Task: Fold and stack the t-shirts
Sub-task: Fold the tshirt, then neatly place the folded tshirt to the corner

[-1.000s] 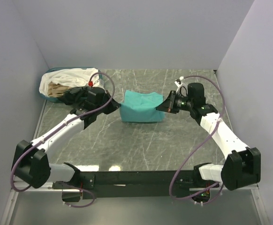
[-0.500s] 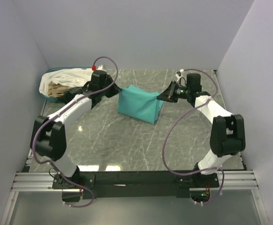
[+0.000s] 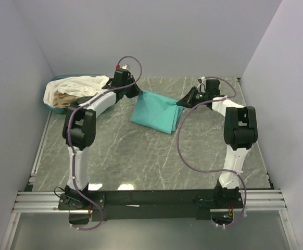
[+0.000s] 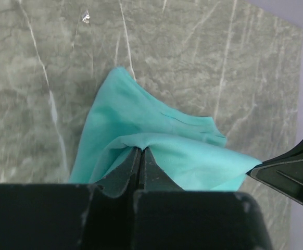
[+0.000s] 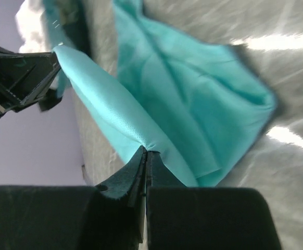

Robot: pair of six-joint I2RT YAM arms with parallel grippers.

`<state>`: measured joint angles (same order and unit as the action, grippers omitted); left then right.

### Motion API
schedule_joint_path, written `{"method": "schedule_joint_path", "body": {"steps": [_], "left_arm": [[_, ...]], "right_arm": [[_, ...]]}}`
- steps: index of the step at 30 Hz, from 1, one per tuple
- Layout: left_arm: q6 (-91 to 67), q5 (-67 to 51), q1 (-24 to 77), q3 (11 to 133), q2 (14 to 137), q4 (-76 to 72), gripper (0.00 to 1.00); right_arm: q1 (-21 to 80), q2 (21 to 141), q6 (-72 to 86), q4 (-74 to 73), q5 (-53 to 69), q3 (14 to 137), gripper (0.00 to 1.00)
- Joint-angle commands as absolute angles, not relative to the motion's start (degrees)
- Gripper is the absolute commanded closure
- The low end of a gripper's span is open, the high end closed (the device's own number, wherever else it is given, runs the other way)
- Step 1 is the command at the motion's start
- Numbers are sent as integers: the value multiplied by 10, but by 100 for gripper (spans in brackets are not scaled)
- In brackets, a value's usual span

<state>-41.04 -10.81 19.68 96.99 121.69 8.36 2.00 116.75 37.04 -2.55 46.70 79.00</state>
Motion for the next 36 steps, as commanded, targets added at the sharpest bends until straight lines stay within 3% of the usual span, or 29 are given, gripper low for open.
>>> {"method": "schedule_joint_path", "body": {"steps": [1, 3, 6, 7, 9, 10, 12, 26, 33, 36], "left_arm": [[-374, -133, 192, 1044, 1267, 79, 99], [-366, -133, 191, 1082, 1296, 104, 96], [-355, -146, 190, 1145, 1335, 121, 51], [-352, -152, 190, 1160, 1341, 125, 24], [-345, -162, 190, 1164, 1336, 126, 2], [-345, -164, 191, 1146, 1318, 113, 1], [-342, -162, 191, 1100, 1281, 89, 1], [-303, -127, 195, 969, 1243, 148, 1], [-297, -111, 204, 995, 1288, 179, 23], [-282, -84, 221, 1020, 1314, 214, 39]], "right_arm": [[13, 1190, 372, -15, 433, 830, 100], [12, 1206, 367, -29, 406, 856, 100], [11, 1223, 357, -66, 361, 902, 75], [11, 1222, 349, -75, 354, 910, 51], [12, 1215, 338, -103, 324, 933, 31], [12, 1196, 328, -109, 316, 934, 23], [16, 1159, 316, -119, 293, 924, 17], [30, 931, 284, -107, 260, 649, 13], [30, 861, 265, -120, 258, 599, 12], [30, 836, 259, -127, 258, 586, 12]]}}
